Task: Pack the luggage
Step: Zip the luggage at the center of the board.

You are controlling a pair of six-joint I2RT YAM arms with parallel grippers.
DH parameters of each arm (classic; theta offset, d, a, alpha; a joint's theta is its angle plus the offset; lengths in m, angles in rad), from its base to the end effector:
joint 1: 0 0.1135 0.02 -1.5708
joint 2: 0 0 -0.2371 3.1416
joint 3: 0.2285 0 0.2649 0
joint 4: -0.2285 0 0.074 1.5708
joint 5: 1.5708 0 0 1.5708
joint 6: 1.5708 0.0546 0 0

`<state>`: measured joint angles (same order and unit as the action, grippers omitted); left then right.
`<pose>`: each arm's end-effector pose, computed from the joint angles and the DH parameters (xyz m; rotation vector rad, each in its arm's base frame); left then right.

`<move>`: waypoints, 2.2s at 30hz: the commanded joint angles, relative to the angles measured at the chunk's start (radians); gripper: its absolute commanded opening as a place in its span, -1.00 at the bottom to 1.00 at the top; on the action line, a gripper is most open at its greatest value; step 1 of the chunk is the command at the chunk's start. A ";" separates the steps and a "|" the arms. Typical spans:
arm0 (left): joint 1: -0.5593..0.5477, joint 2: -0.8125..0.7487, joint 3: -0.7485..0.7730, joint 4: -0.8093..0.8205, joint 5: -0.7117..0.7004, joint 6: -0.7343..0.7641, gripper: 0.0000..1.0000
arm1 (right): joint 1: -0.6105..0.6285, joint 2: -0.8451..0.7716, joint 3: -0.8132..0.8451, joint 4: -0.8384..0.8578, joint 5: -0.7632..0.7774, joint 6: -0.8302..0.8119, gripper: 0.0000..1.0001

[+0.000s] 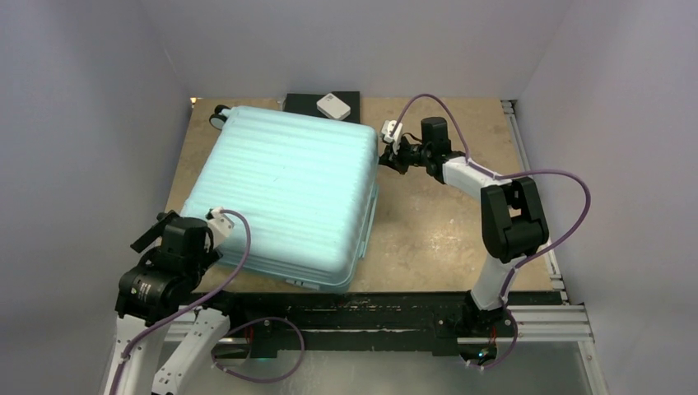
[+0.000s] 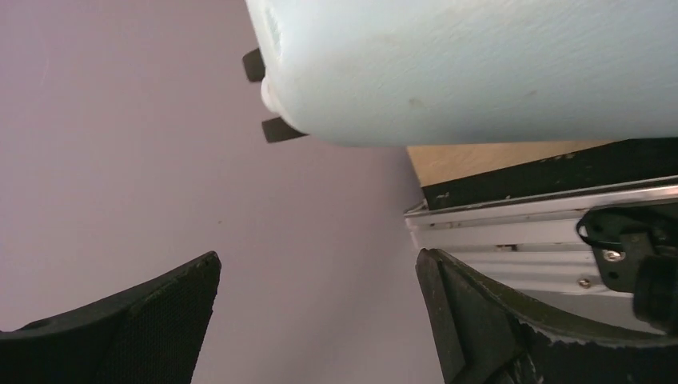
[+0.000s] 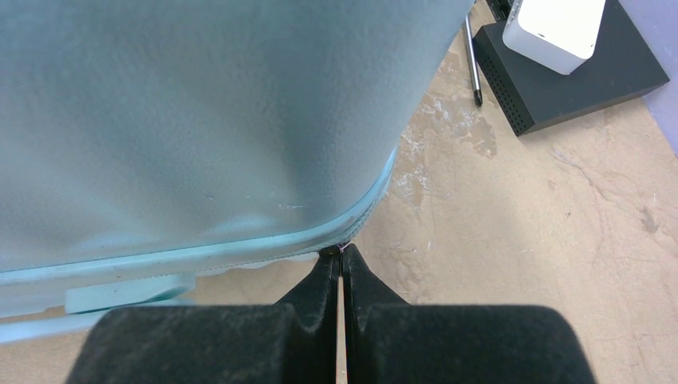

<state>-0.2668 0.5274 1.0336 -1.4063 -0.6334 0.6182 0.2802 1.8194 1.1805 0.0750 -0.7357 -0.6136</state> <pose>0.0905 0.0088 0.3180 0.7913 2.3195 0.9341 0.3916 0.1508 0.1764 -1.2346 1.6038 0.5715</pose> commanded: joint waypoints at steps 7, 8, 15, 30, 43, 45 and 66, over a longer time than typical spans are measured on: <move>0.000 -0.072 -0.239 0.489 -0.251 0.146 0.89 | 0.013 0.026 0.052 -0.029 -0.024 -0.038 -1.00; 0.000 -0.070 -0.278 0.553 -0.262 0.172 0.89 | 0.012 0.025 0.053 -0.037 -0.029 -0.047 -1.00; 0.000 0.019 -0.335 0.846 -0.280 0.229 0.89 | 0.015 -0.021 0.015 -0.060 -0.053 -0.182 -1.00; 0.072 0.365 -0.051 1.123 -0.396 0.250 0.90 | 0.114 -0.090 -0.064 -0.172 -0.169 -0.374 -1.00; 0.083 0.576 0.591 0.502 0.241 -0.141 0.93 | 0.334 -0.191 -0.154 -0.160 -0.244 -0.318 -1.00; 0.083 0.591 0.591 0.487 0.363 -0.146 0.97 | 0.363 -0.186 -0.154 -0.173 -0.248 -0.320 -1.00; -0.228 0.980 0.716 0.826 0.568 -0.343 0.99 | 0.271 -0.176 -0.132 -0.242 -0.307 -0.245 -1.00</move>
<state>-0.4675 1.4361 1.6722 -0.7044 -0.0566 0.3531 0.5972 1.6485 1.0290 -0.0902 -0.9226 -0.8959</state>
